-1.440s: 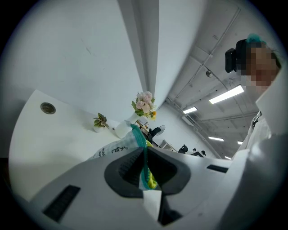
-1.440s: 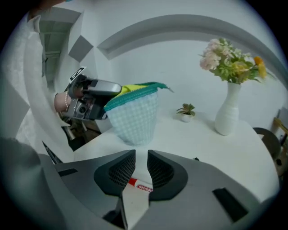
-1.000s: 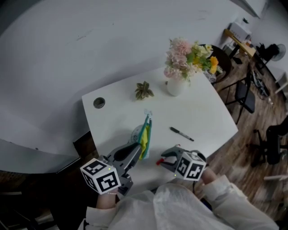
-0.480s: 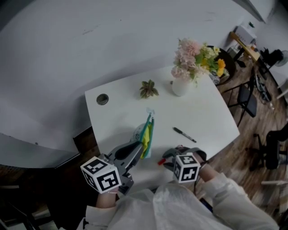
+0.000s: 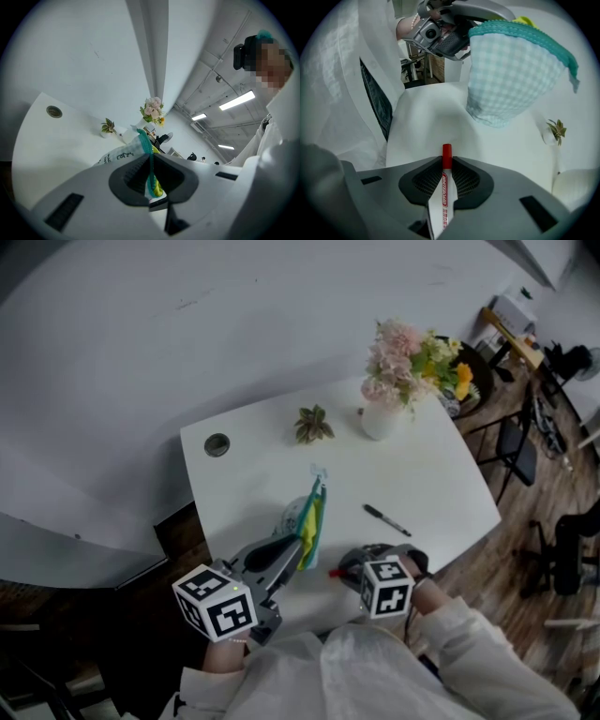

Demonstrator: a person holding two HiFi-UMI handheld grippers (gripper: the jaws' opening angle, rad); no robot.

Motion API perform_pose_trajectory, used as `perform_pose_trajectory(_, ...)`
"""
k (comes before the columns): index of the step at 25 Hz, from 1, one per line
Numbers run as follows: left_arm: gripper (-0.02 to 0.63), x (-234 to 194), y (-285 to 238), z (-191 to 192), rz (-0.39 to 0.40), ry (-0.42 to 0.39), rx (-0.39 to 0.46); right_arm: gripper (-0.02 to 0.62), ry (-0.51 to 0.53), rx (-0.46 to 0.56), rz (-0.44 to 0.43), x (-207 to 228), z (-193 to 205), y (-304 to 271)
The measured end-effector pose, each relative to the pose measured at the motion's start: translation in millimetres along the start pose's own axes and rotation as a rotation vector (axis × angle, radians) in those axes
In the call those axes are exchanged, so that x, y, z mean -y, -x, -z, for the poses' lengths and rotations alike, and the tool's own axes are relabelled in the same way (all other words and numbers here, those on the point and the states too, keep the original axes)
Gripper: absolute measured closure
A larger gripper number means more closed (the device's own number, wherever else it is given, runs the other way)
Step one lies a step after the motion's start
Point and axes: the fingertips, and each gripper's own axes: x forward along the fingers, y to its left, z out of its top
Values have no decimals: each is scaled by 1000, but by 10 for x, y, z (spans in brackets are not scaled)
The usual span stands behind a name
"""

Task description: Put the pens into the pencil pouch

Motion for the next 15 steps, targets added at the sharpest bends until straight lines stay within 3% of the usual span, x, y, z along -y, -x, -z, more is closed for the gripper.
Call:
perform_pose_trajectory(6, 577, -4, 23, 23, -2, -1, -12, 534, -237, 80, 19, 101, -35, -3)
perform_pose_trajectory(15, 577, -1, 37, 64, -9, -32, -33, 534, -378, 235, 150, 282, -150, 193)
